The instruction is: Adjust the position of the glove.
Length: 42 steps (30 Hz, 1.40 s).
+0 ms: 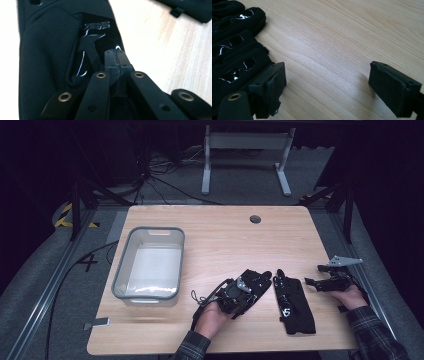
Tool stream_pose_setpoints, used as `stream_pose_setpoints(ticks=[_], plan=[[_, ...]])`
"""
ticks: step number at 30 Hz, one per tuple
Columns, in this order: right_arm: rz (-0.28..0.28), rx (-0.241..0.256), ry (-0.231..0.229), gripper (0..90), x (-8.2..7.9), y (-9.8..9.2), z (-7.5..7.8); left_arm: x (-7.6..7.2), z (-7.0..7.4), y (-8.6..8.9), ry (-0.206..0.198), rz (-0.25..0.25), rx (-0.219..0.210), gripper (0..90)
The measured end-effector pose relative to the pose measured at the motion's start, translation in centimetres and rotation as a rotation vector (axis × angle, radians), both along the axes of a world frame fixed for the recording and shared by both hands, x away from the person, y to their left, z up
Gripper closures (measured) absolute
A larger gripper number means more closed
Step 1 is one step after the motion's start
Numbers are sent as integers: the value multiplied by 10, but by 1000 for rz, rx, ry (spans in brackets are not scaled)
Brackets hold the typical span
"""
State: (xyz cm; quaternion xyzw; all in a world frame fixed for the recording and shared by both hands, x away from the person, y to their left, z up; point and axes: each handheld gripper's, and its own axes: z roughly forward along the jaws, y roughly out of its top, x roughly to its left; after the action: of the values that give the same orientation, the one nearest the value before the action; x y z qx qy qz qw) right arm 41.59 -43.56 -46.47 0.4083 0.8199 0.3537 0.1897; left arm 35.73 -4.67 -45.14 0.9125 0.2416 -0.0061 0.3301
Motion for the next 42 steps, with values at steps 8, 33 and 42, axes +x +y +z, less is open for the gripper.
stream_pose_setpoints(ticks=[8, 33, 42], plan=[[0, 0, 1, 151, 0, 0, 0, -8, -1, -19, 14, -73, -26, 896], [1, 0, -1, 151, 0, 0, 0, 11, 3, 21, -8, 65, -19, 891], [1, 0, -1, 151, 0, 0, 0, 1, 1, 0, 0, -14, -15, 891]])
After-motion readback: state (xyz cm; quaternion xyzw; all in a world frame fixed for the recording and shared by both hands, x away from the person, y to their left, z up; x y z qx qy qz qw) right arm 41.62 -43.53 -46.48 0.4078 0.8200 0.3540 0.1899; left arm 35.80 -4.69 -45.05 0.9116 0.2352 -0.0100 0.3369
